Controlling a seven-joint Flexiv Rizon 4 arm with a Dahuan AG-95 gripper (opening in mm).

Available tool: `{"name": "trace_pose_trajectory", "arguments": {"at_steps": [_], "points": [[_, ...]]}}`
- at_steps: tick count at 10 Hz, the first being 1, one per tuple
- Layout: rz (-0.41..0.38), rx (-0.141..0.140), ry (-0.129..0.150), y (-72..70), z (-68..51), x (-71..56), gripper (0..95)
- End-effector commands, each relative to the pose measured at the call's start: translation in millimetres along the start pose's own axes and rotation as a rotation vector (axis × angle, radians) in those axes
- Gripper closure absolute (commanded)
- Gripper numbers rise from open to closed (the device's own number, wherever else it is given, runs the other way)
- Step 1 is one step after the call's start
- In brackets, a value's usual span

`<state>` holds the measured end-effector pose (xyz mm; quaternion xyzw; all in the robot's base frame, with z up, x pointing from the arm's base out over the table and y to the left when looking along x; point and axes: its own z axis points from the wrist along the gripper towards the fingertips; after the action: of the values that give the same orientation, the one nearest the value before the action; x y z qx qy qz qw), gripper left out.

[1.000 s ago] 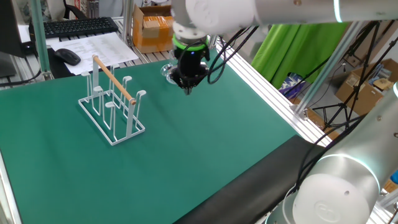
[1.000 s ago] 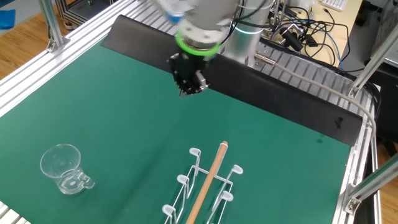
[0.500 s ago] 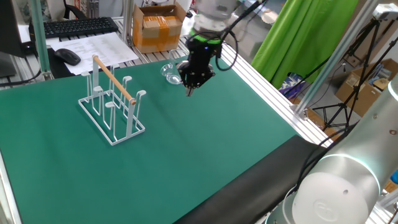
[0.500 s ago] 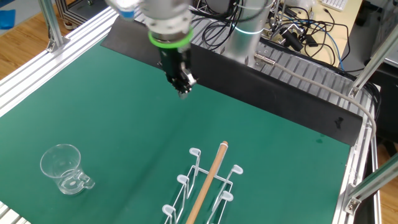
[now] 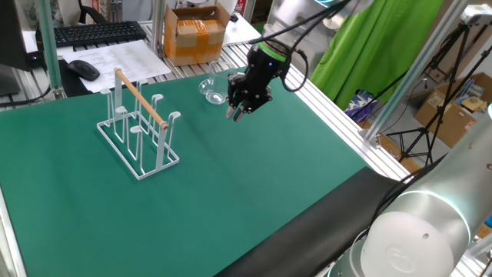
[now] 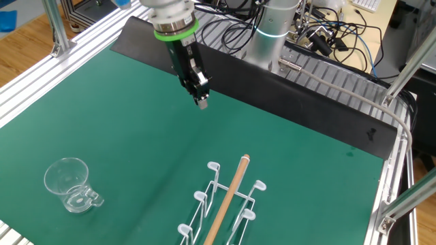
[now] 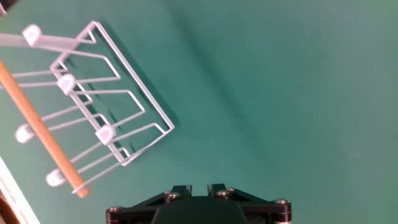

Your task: Put the cup on the cup rack

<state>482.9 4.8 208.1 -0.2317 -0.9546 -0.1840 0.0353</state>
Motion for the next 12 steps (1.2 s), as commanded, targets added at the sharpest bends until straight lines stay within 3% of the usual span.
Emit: {"name": "trace_pose_trajectory", "arguments": {"at_steps": [1, 2, 7, 10, 12], "points": [[-0.175, 0.333, -0.080, 7.6, -7.5, -14.8, 95.0], [-0.187, 0.340, -0.064, 14.0, -13.5, -30.3, 95.0], [-0.193, 0.344, -0.061, 26.8, -19.3, -69.8, 95.0], [-0.206, 0.354, -0.024, 31.4, -27.7, -101.7, 95.0], [-0.196, 0.353, -0.025, 32.1, -26.6, -102.2, 95.0]]}}
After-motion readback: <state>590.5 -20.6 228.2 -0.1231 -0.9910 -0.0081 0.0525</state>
